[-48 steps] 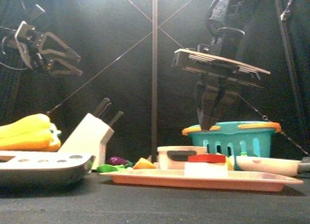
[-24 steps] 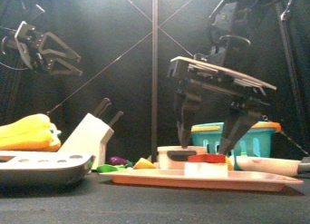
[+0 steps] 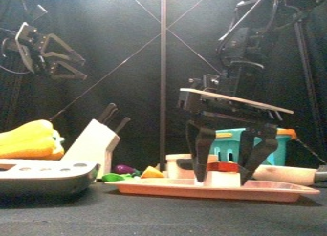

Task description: Grab salmon sushi

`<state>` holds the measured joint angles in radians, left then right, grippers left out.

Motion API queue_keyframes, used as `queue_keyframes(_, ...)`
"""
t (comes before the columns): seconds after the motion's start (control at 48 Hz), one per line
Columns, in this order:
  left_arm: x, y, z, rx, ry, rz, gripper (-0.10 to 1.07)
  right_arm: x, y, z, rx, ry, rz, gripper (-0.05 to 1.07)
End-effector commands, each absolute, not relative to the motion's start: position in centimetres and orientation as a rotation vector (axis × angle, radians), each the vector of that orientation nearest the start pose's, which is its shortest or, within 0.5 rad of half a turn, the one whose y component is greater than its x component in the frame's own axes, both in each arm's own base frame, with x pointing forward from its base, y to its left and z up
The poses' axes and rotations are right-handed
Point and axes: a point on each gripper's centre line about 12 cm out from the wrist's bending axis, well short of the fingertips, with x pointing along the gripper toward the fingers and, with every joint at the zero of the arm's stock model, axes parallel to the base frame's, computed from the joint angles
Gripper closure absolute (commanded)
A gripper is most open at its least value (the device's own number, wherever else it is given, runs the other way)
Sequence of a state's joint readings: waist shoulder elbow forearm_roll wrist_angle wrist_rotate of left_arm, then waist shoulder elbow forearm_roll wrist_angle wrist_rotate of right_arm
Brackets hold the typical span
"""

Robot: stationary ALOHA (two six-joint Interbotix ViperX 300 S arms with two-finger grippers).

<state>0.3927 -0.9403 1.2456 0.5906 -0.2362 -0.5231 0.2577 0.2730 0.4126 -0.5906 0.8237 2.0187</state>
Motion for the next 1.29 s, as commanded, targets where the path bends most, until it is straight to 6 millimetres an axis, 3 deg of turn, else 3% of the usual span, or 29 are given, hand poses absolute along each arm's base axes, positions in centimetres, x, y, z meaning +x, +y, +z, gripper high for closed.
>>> queue_keyframes(0.0, 18.8, 6.1, 25.6, 0.030, 0.096, 0.259, -0.05, 39.0, 5.1, 11.3, 0.898, 0.843, -1.064, 0.08)
queue_keyframes(0.438, 18.9, 6.2, 25.7, 0.029, 0.092, 0.260, -0.05, 39.1, 5.3, 11.2, 0.902, 0.844, -1.050, 0.11)
queue_keyframes(0.75, 18.8, 6.2, 25.6, 0.029, 0.095, 0.260, -0.05, 39.2, 5.4, 11.4, 0.909, 0.839, -1.043, 0.44)
queue_keyframes(0.854, 18.8, 6.1, 25.6, 0.030, 0.096, 0.259, -0.05, 39.3, 5.3, 12.1, 0.922, 0.827, -1.035, 0.50)
queue_keyframes(1.271, 18.8, 6.1, 25.6, 0.030, 0.094, 0.258, -0.05, 39.7, 5.3, 13.1, 0.932, 0.805, -1.014, 0.50)
